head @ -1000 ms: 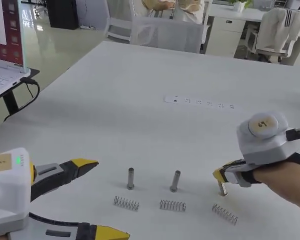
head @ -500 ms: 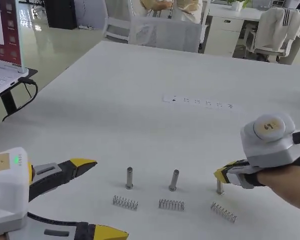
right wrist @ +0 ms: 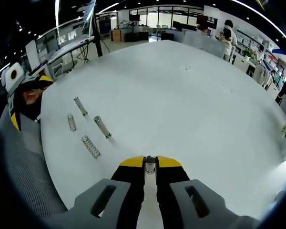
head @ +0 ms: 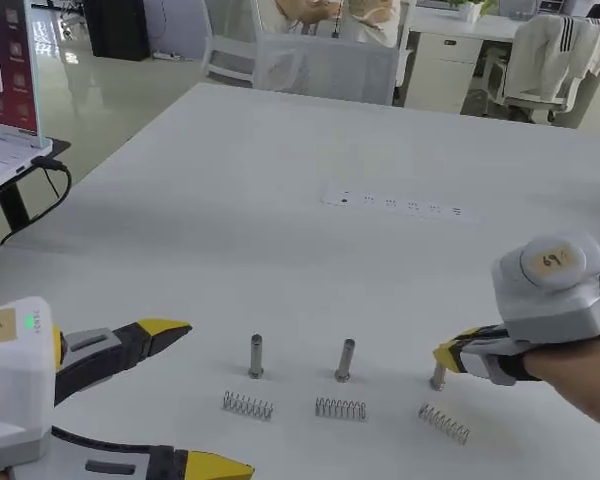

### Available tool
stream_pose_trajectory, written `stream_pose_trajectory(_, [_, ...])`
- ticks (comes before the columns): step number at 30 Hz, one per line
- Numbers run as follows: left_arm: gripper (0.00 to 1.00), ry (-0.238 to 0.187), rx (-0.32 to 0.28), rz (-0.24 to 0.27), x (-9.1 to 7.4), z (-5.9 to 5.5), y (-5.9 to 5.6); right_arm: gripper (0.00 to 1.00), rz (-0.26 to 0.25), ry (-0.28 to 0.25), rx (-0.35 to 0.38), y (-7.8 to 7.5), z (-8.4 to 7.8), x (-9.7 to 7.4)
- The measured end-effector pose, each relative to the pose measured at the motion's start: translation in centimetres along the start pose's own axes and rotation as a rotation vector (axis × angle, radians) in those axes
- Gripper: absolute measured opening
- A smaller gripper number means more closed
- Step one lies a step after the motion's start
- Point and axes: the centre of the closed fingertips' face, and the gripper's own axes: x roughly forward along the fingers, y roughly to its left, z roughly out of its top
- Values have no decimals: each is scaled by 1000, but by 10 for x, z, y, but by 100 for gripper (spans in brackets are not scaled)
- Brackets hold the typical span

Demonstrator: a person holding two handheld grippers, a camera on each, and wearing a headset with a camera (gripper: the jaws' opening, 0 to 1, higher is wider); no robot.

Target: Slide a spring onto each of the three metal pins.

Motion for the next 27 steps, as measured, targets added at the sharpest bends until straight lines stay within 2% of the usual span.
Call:
stream_pose_trajectory(13, [85,5,2,-1,0,-1,-1,6,8,-13,-5,0,-3,-2])
stream_pose_trajectory(27, [85,7,-2,-1,1,-2,-1,9,15,-10,-8,-2,-15,-3])
